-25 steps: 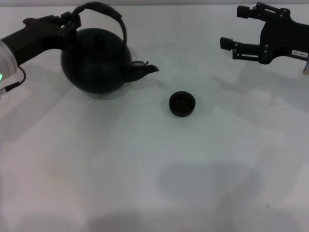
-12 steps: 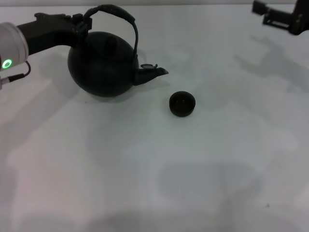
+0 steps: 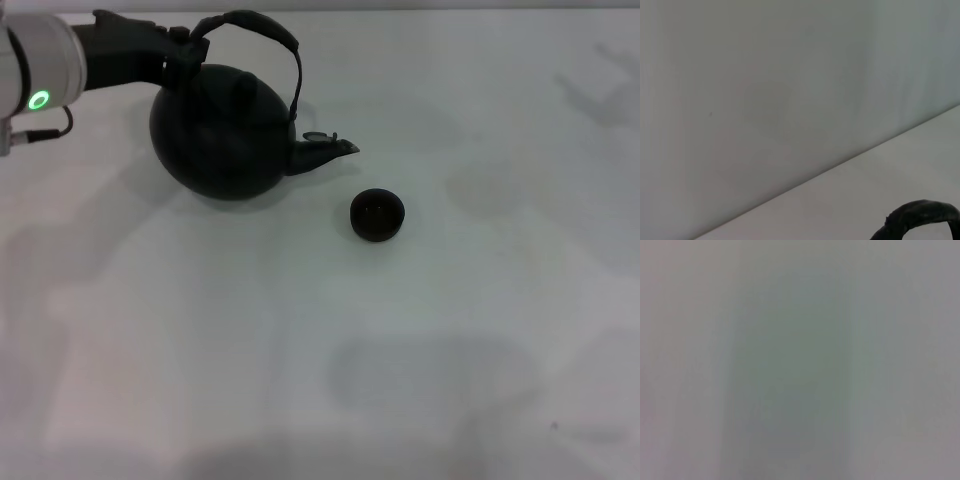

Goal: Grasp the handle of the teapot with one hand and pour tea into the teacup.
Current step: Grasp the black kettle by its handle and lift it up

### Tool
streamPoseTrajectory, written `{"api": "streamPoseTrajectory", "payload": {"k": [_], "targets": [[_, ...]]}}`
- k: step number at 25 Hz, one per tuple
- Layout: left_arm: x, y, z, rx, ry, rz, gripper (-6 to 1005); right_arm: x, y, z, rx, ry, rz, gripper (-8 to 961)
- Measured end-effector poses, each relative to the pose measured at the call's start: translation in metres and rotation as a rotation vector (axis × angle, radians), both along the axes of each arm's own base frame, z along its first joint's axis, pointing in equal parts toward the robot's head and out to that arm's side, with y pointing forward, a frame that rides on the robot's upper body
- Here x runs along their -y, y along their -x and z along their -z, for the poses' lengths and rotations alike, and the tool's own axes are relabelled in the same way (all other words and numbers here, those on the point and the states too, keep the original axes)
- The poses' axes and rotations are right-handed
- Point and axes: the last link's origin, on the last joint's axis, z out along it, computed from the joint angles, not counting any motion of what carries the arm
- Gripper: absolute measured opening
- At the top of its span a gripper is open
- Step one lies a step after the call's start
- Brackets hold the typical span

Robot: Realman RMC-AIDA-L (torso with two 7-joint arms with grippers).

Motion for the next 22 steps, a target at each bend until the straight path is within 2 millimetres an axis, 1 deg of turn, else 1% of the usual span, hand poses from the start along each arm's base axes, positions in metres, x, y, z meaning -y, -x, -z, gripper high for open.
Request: {"api": "streamPoseTrajectory", "payload": {"k": [6, 11, 14, 18, 22], "targets": [[0.000, -0.017, -0.001, -0.047, 0.022, 0.019, 184, 0.001, -0.006, -0.005, -0.016, -0.026, 0.023, 870], [0.002, -0.024, 0.000, -0.084, 0.037, 0.022, 178, 0.000, -0.008, -0.007, -0.010, -0.035, 0.037, 870], [0.004, -0.025, 0.001, -0.095, 0.044, 0.019, 173, 0.000, -0.010, -0.010, -0.004, -0.043, 0.045, 870], [0.013, -0.026, 0.002, -0.116, 0.047, 0.021, 169, -0.002, -0.012, -0.011, 0.002, -0.051, 0.063, 871], [0.022, -0.022, -0.002, -0.114, 0.036, 0.011, 166, -0.002, -0.013, -0.011, -0.002, -0.052, 0.071, 871]]}}
